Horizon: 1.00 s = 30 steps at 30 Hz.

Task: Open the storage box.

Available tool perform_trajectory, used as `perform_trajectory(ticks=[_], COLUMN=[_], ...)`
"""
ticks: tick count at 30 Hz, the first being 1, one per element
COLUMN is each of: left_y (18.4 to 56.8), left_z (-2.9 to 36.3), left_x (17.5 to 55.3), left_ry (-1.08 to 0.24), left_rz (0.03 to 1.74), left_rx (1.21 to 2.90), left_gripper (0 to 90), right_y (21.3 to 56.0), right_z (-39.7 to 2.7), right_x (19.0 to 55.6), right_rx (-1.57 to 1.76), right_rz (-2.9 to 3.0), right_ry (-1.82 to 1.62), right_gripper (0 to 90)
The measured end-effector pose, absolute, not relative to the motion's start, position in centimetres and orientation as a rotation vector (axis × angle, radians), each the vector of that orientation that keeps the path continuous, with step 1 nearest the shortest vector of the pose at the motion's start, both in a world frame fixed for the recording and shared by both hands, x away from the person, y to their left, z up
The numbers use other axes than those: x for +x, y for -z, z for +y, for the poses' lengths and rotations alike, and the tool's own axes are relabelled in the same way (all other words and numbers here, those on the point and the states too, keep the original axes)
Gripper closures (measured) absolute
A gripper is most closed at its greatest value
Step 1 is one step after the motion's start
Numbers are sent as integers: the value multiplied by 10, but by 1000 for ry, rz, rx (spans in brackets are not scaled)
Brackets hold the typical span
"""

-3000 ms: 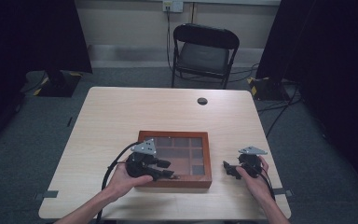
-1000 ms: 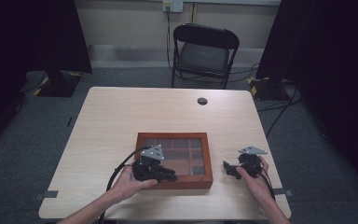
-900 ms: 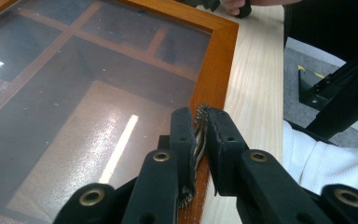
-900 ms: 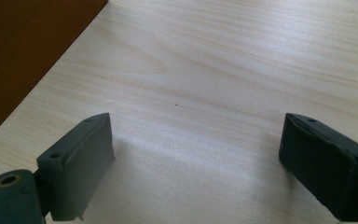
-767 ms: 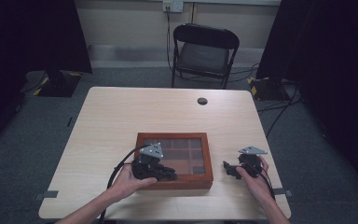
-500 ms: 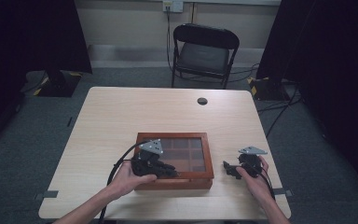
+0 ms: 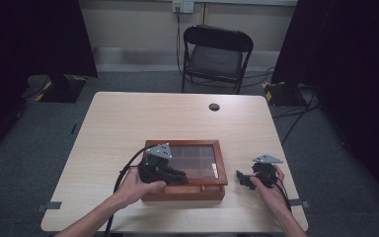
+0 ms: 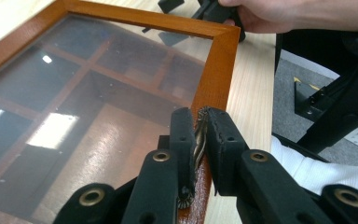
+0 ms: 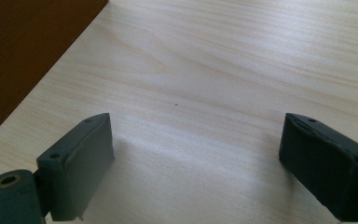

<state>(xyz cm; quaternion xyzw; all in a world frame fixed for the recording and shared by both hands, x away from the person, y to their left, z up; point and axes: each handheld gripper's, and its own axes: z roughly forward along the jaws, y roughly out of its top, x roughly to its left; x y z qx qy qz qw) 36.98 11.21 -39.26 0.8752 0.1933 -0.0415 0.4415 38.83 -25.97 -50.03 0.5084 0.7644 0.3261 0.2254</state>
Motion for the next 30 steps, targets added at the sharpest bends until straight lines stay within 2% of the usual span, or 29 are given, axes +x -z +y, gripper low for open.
perform_trajectory(ticks=[30], left_y=[365], left_z=[110], left_x=[381], left_ry=[96], left_rz=[478], left_rx=[2203], left_gripper=[811], right_y=[500], right_z=[-260], right_x=[389], right_rx=[1396], right_rz=[2112], right_ry=[-901], right_gripper=[93])
